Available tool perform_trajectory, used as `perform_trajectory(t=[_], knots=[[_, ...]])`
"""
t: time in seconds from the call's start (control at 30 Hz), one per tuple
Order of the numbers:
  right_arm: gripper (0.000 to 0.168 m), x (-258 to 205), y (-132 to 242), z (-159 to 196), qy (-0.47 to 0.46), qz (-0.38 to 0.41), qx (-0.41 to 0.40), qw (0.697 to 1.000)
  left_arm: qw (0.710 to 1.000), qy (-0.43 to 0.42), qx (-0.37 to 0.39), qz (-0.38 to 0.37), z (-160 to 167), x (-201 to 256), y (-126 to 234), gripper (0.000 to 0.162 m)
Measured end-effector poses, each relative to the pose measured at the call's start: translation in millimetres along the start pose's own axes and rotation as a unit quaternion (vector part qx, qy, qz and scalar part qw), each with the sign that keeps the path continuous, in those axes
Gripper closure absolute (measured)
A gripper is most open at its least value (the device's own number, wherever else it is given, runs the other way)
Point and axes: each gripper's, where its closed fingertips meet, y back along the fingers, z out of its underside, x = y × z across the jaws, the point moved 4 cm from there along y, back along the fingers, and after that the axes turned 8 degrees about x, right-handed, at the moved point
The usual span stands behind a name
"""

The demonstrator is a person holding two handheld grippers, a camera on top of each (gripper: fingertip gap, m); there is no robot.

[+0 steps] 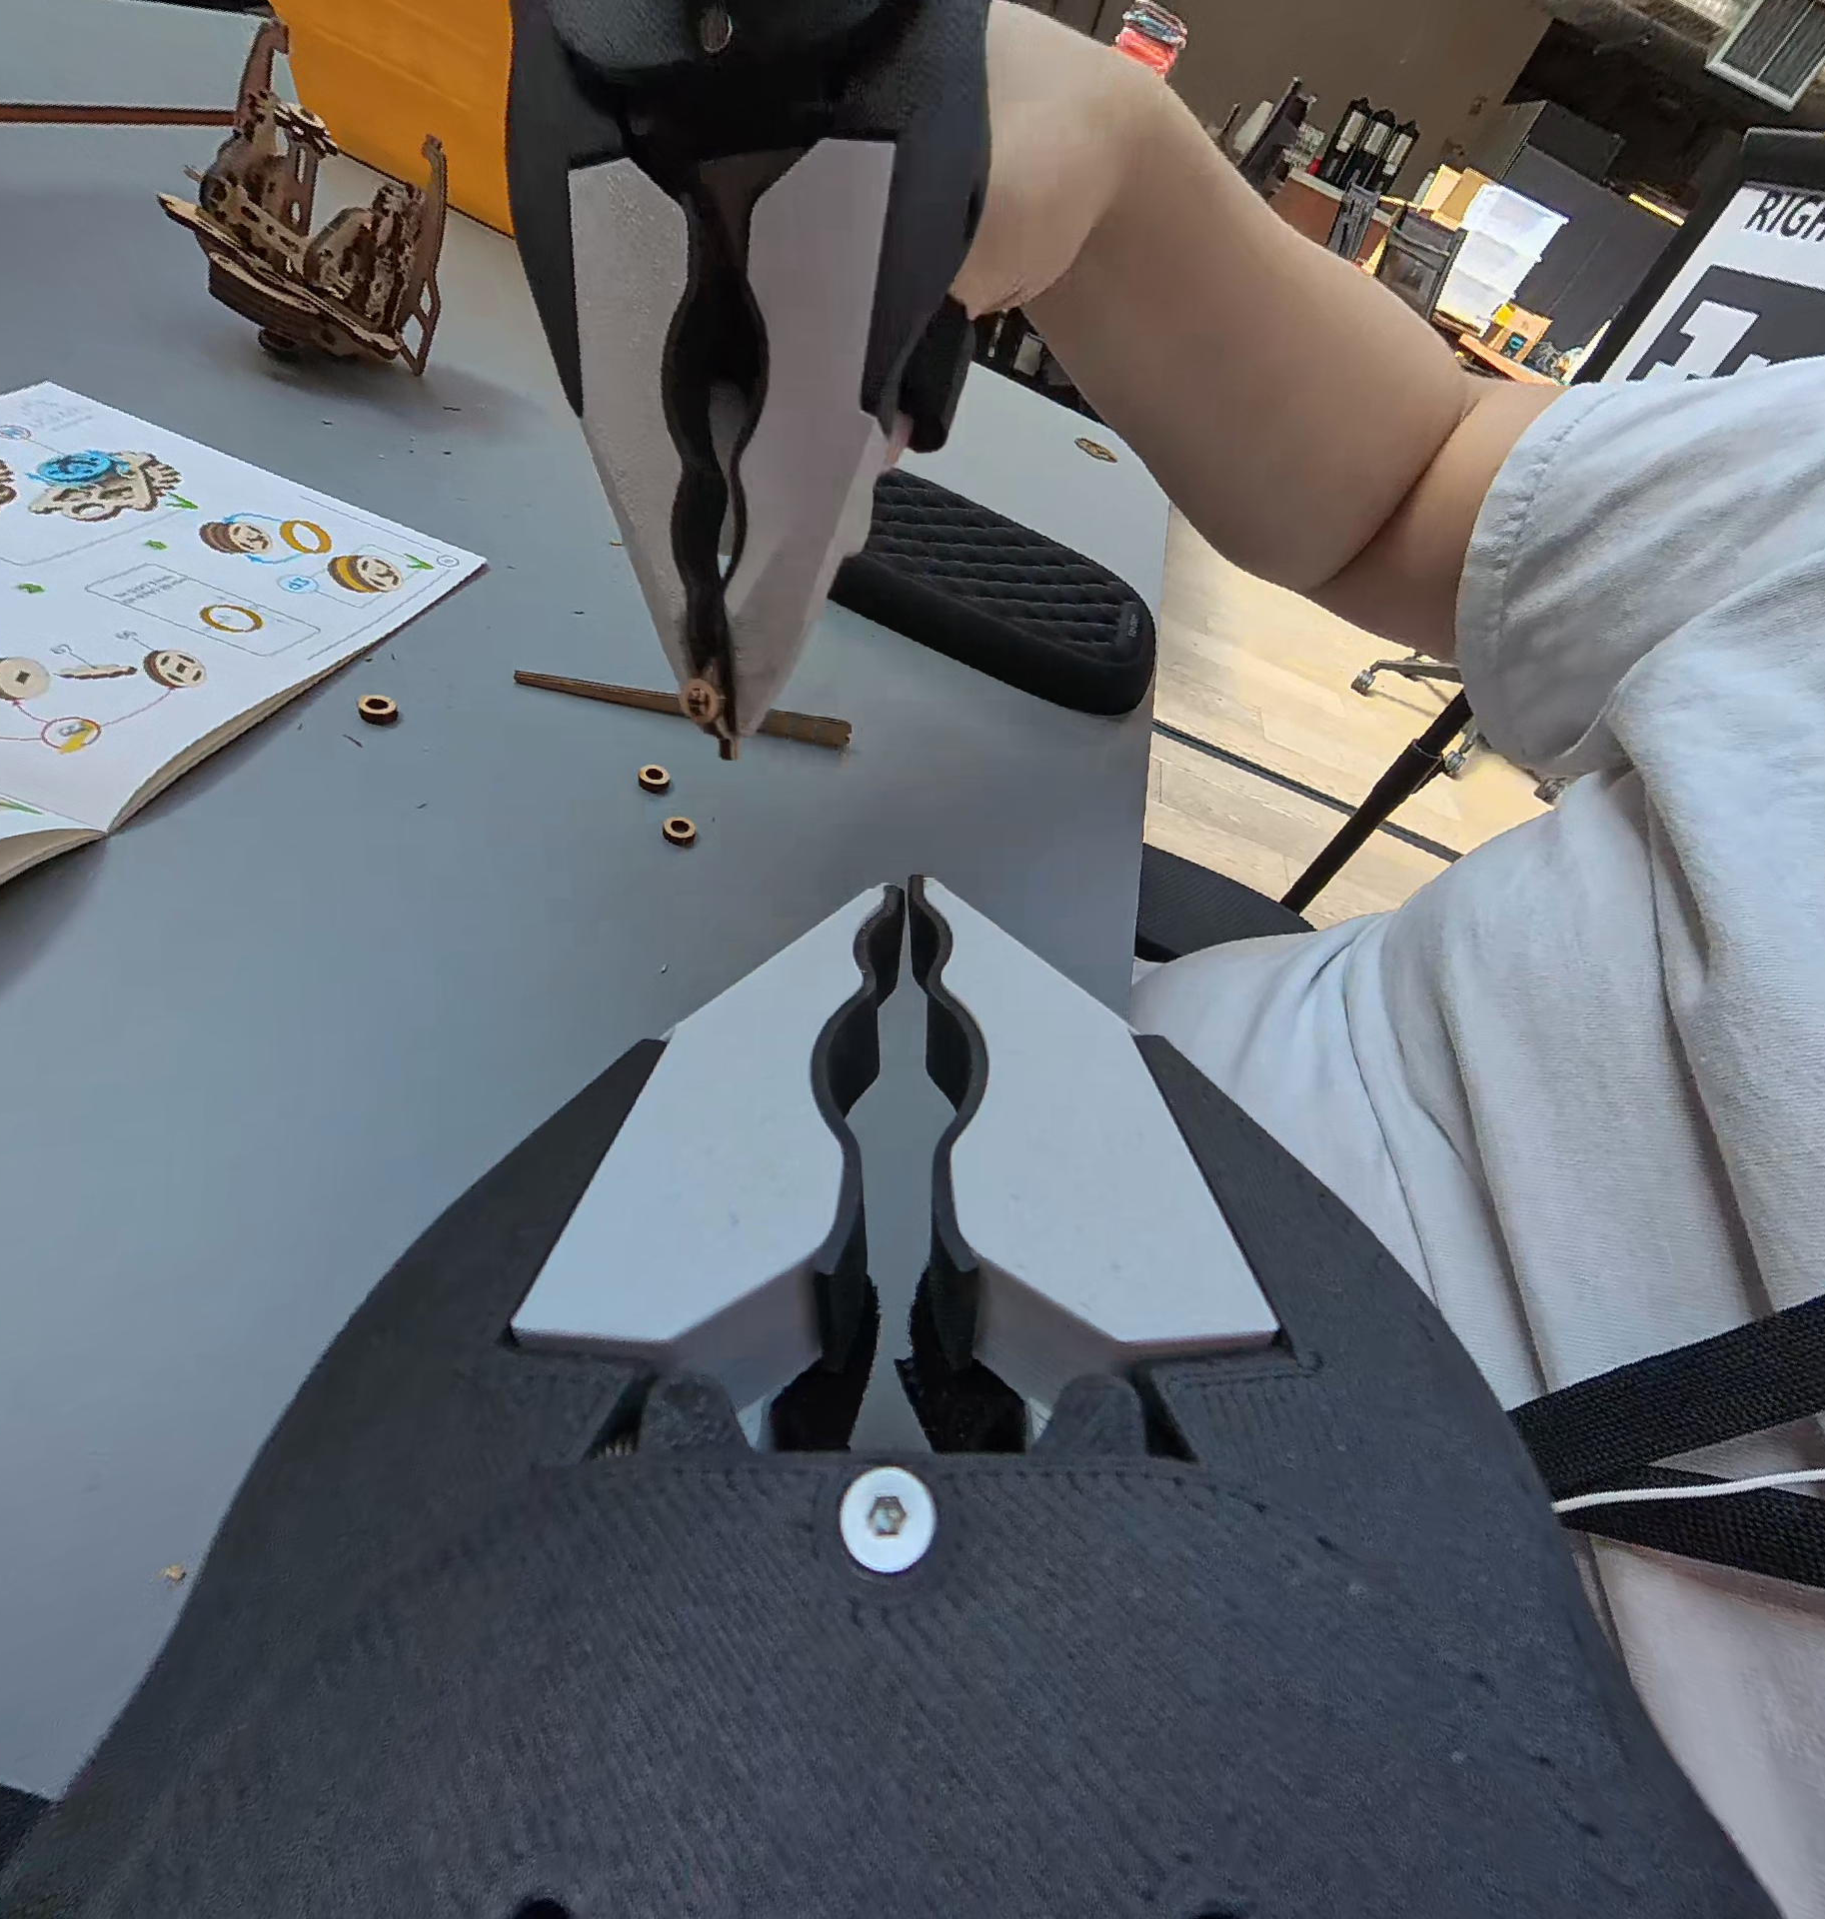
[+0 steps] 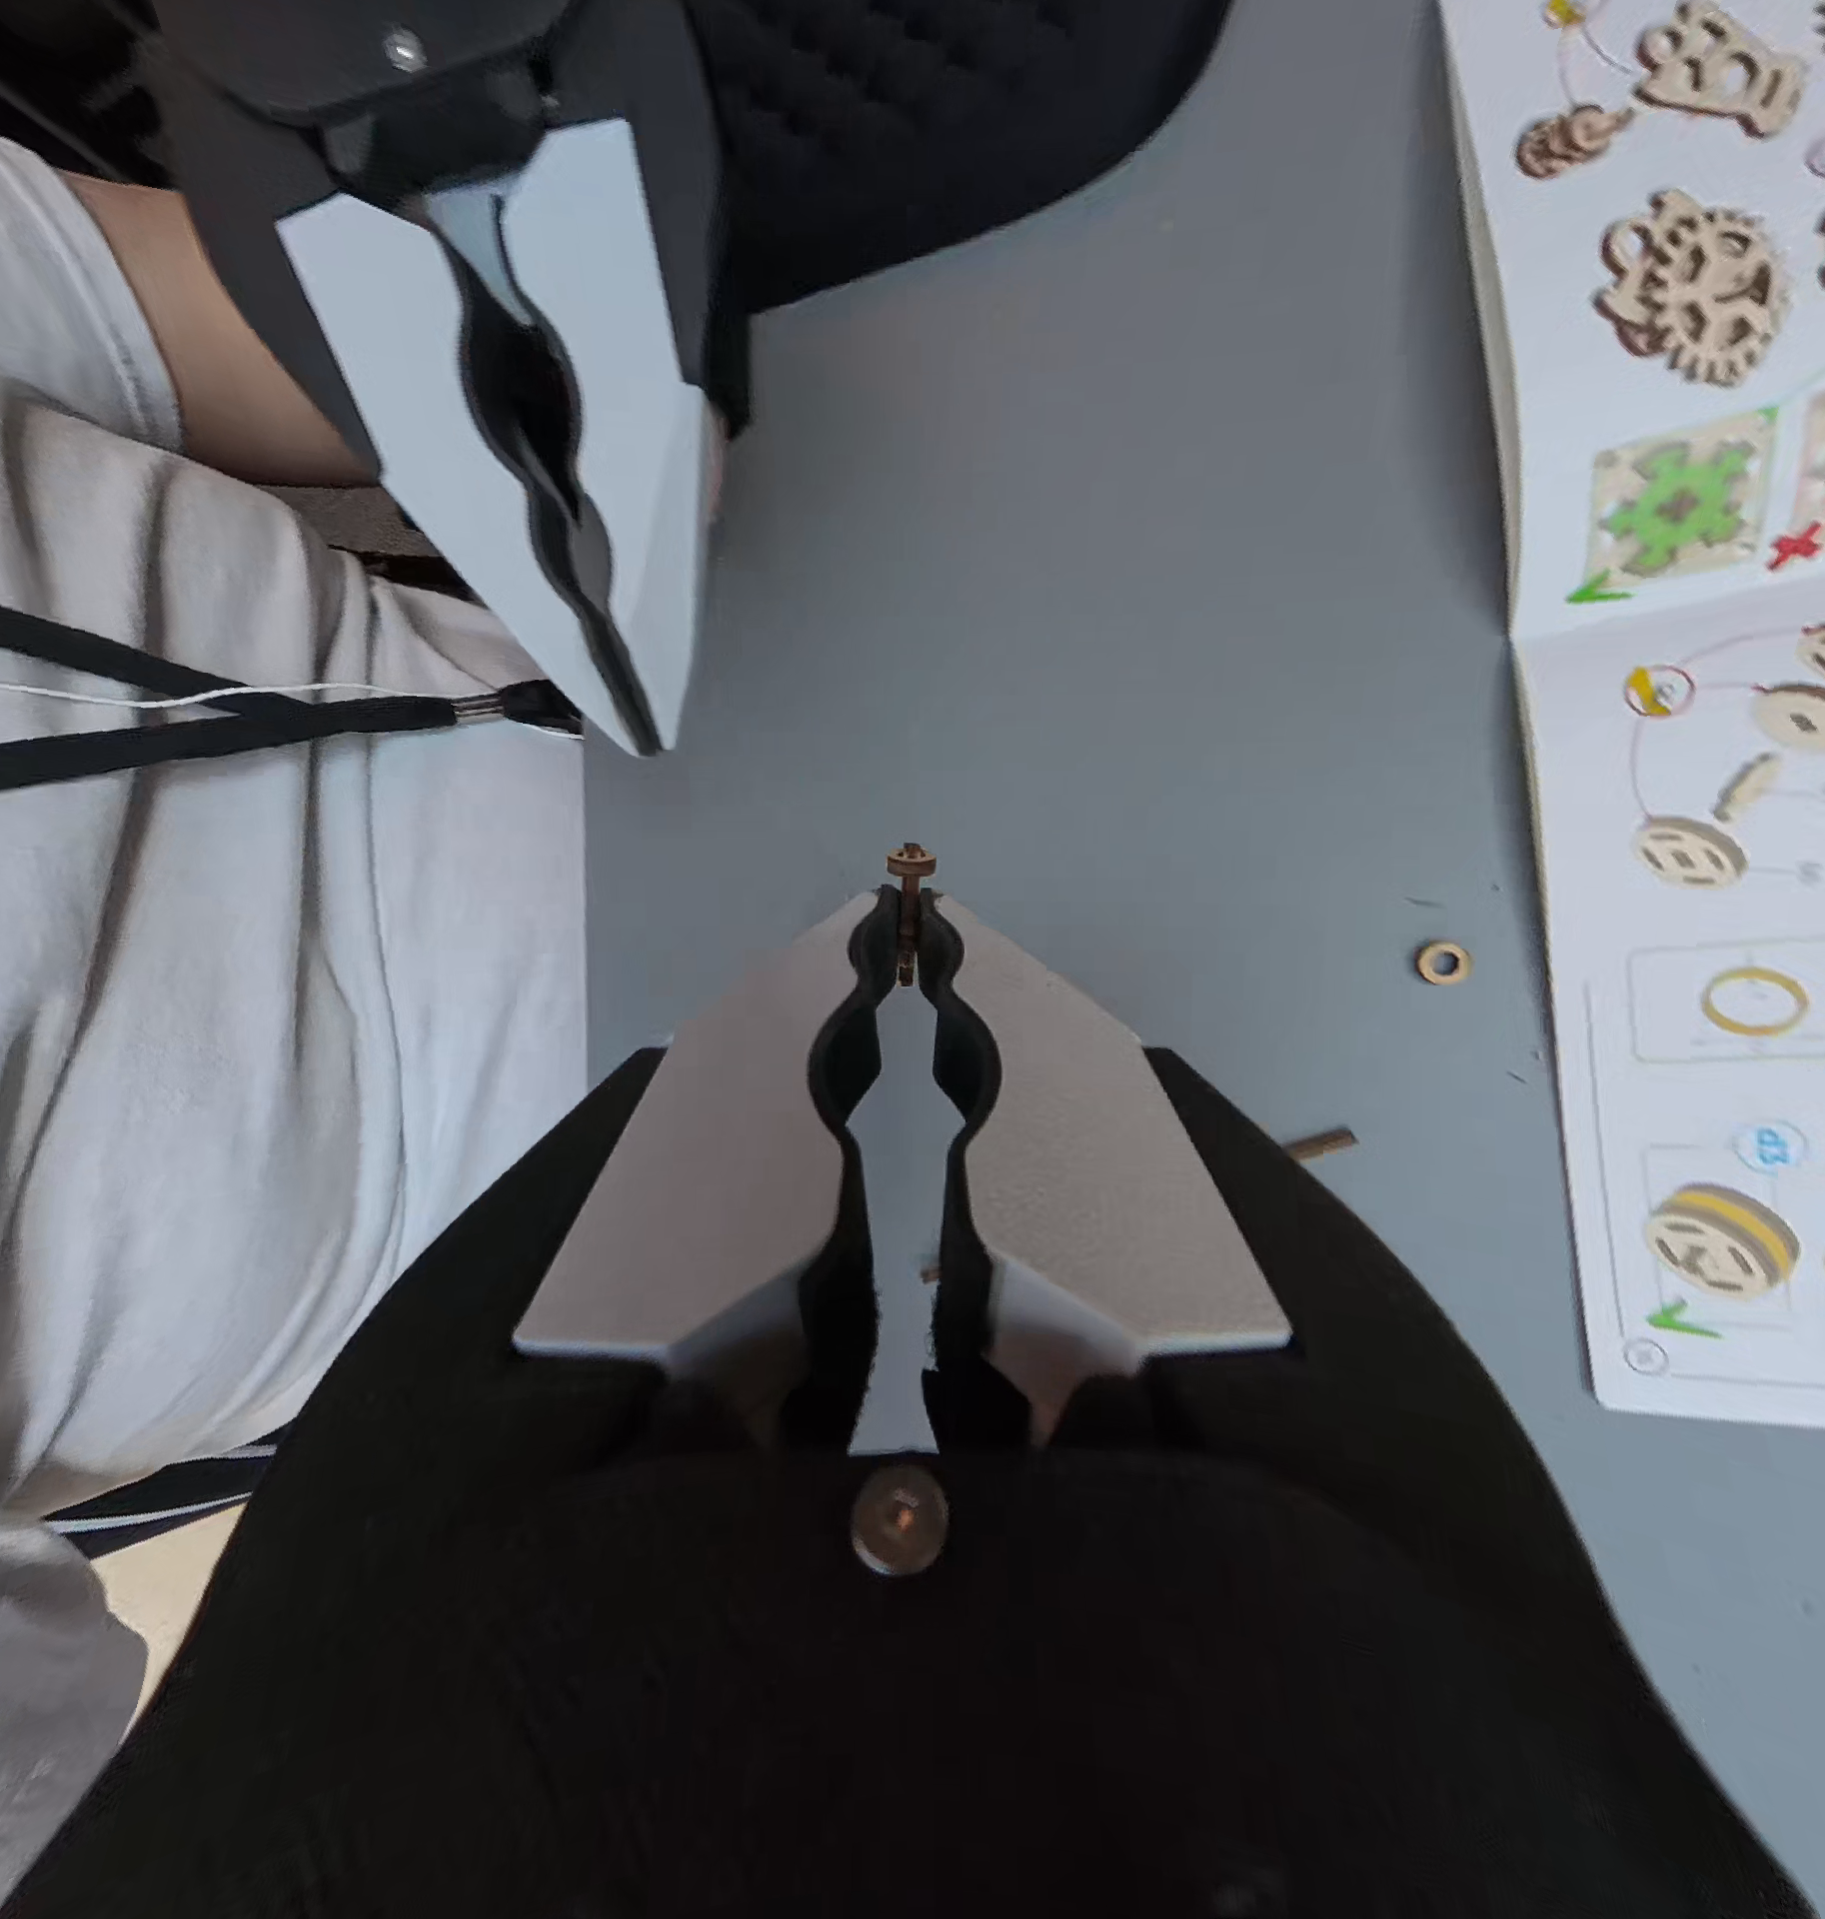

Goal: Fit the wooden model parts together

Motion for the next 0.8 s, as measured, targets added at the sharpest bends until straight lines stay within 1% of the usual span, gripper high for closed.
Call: perform_trajectory(t=[0.03, 0.1, 0.2, 0.43, 0.8], knots=[[0.168, 10, 1, 7, -0.006, 0.016, -0.009, 1.000, 1.000, 0.000, -0.003, 0.000, 0, 0, 0, 0.162], [0.168, 18, -2, 19, -0.022, 0.014, -0.025, 0.999, 1.000, -0.003, -0.010, 0.000, 2, 1, 0, 0.162], [0.168, 23, -7, 28, -0.002, 0.028, -0.055, 0.998, 1.000, -0.008, -0.021, -0.002, 5, 1, -2, 0.162], [0.168, 25, -15, 33, -0.004, 0.029, -0.083, 0.996, 1.000, -0.005, -0.018, -0.002, 4, 0, -1, 0.162], [0.168, 28, -17, 33, -0.023, 0.034, -0.087, 0.995, 1.000, -0.011, -0.023, -0.002, 6, 1, -2, 0.162]])
